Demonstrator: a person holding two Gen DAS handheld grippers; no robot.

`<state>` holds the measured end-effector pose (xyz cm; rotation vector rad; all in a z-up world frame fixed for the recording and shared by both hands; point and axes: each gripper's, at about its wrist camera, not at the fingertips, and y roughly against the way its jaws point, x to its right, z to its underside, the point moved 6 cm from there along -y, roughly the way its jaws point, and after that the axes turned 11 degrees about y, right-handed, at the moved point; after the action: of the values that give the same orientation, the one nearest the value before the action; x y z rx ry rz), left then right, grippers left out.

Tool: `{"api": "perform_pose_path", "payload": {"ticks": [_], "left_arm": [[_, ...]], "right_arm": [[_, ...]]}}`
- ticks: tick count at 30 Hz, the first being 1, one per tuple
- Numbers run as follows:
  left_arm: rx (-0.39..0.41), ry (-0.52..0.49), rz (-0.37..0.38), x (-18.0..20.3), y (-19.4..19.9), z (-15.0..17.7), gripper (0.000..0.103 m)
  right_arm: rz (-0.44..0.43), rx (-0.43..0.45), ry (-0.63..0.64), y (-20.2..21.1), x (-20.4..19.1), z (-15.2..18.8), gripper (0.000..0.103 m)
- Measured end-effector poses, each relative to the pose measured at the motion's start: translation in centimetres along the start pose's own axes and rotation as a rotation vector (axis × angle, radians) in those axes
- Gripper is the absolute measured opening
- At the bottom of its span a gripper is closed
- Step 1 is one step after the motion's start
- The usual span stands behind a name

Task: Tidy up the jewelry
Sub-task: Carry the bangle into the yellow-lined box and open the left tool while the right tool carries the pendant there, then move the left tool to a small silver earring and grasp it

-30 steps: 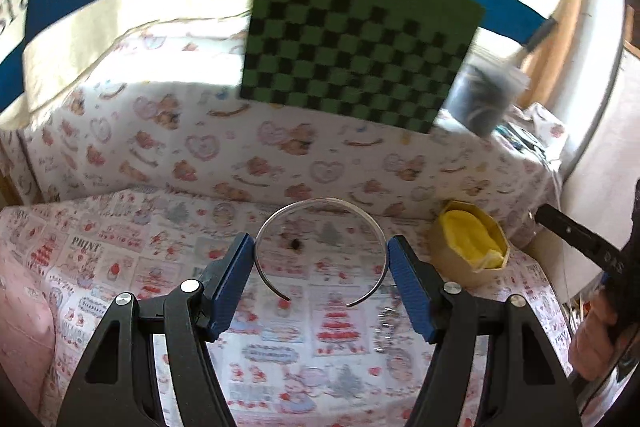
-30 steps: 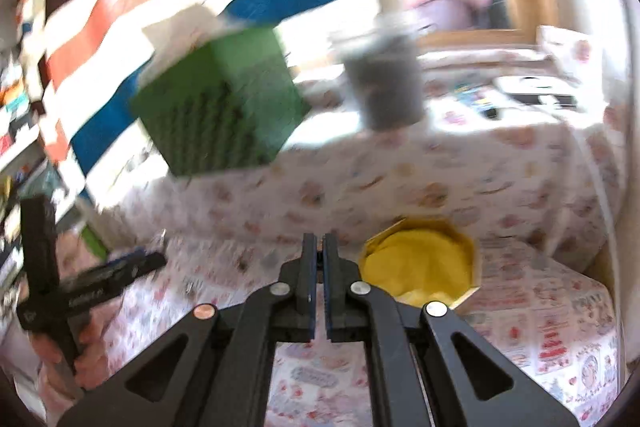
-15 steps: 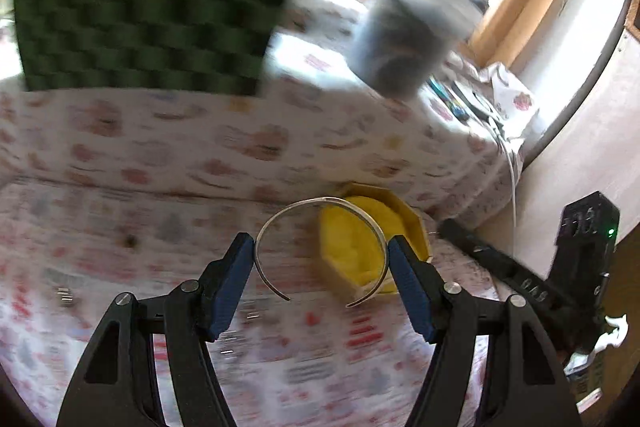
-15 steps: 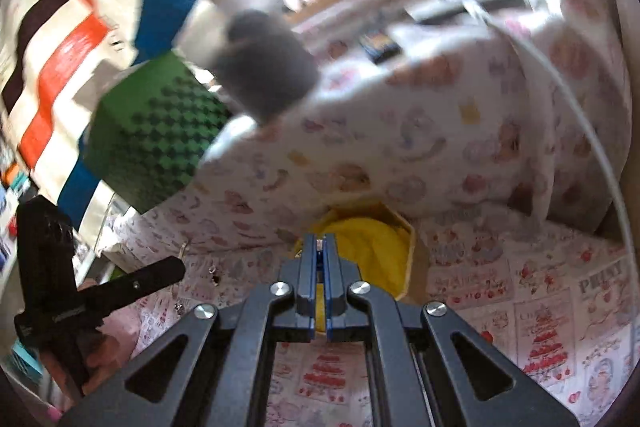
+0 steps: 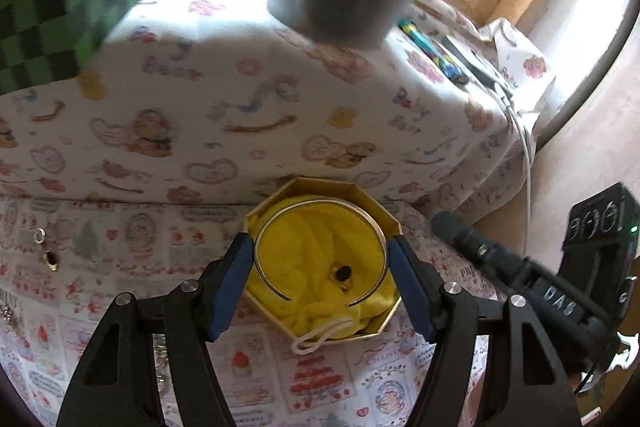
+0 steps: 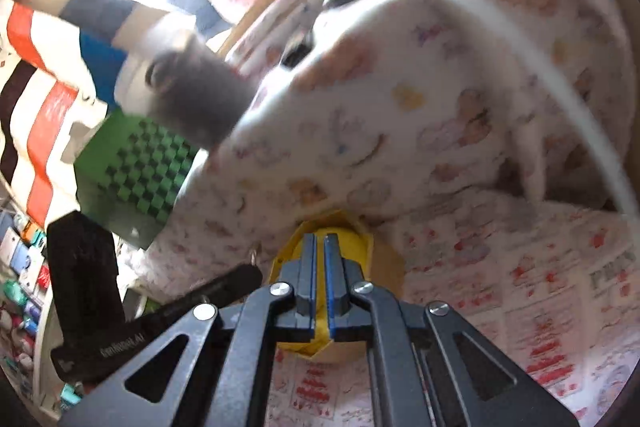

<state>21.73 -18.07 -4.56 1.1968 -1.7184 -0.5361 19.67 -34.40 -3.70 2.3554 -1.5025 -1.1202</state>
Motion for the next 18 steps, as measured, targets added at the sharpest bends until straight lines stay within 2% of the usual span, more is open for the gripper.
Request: {"api": "perform_pose_path", "payload": {"ticks": [5, 9, 14, 18], "left_arm": [[0.025, -0.01, 0.006, 0.6, -0.5, 0.3, 0.068], [0.05, -0.015, 0.02, 0.5, 0.4, -0.1, 0.072], [0.166, -0.072, -0.04, -0.3, 4.8, -0.8, 0.072], [0.244, -0.091, -0.036, -1.3, 9.5, -0.6, 0.073]], "right_arm": [[0.017, 0.002, -0.01, 0.1, 0.4, -0.2, 0.004], [0.039, 0.012, 0.012, 0.2, 0.2, -0.3, 0.013], [0.041, 0.032, 0.048, 0.8, -1.0, -0.6, 0.016], [0.048, 0.065, 0.093, 1.8, -2.5, -0.8, 0.029]]}}
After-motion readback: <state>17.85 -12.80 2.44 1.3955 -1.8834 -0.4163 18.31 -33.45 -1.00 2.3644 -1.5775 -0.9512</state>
